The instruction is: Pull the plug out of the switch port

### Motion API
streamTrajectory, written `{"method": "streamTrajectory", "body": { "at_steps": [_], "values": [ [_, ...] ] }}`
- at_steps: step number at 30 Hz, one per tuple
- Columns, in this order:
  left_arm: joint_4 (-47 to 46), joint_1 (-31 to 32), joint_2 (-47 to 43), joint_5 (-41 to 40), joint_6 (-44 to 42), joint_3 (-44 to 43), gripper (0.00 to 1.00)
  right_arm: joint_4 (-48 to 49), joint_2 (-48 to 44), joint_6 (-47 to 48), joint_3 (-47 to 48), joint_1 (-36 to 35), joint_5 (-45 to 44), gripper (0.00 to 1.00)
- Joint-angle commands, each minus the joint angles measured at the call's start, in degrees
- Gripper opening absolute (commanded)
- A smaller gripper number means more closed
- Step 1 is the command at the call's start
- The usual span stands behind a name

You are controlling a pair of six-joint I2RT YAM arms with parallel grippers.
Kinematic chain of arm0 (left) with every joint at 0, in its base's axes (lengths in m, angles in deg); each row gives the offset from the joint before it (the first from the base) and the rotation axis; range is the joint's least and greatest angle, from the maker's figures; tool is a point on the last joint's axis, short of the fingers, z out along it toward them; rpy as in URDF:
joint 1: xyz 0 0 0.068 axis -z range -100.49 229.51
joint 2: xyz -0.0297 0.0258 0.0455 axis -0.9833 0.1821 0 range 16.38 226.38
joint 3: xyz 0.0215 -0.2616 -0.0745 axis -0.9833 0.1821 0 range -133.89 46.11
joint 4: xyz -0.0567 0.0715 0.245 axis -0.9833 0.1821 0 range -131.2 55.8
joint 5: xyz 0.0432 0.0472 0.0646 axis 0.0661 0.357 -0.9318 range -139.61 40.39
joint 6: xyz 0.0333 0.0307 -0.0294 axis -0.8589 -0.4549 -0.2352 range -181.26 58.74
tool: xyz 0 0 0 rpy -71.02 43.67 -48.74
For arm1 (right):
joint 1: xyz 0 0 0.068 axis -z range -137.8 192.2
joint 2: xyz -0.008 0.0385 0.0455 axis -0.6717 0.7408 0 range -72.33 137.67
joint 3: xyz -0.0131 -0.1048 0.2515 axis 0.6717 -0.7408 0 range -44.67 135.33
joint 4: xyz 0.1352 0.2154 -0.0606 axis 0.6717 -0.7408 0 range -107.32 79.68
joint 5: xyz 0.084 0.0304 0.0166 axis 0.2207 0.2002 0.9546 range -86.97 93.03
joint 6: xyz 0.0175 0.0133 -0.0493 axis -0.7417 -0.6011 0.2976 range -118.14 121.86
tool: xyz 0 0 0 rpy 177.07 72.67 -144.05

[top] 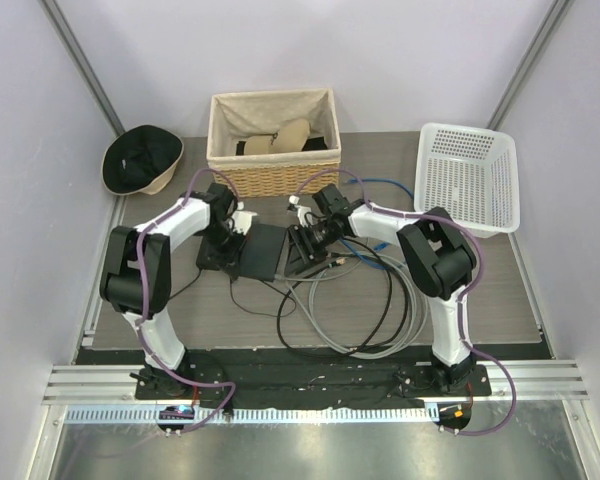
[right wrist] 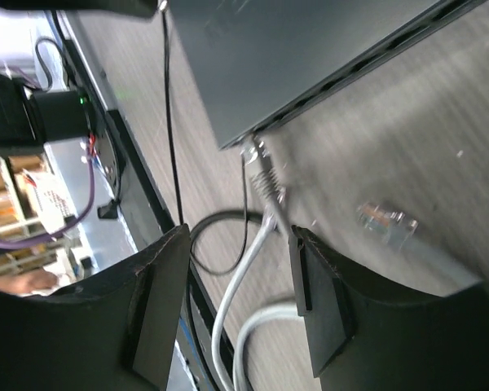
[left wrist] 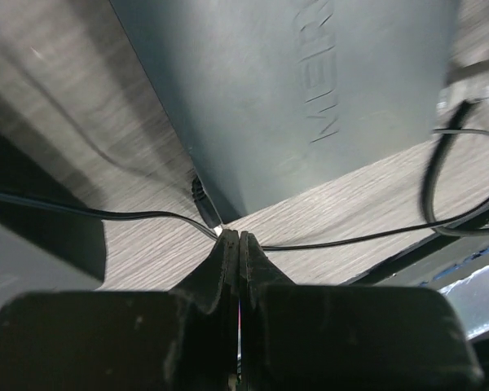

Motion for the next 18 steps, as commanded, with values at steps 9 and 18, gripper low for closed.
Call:
{"method": "streamTrajectory", "body": {
  "at_steps": [9,18],
  "values": [
    [-3.70,-0.07,-0.01,-1.27,1.39,2.36,0.00,10.28,4.12,-9.00,-0.94,-0.22,0.51,0.59],
    [-2.12,-0.07,-4.31,-2.07,0.77,5.08,0.00,10.37,11.67,-8.65,9.40,-0.22,-1.16,0.59]
  ]
}}
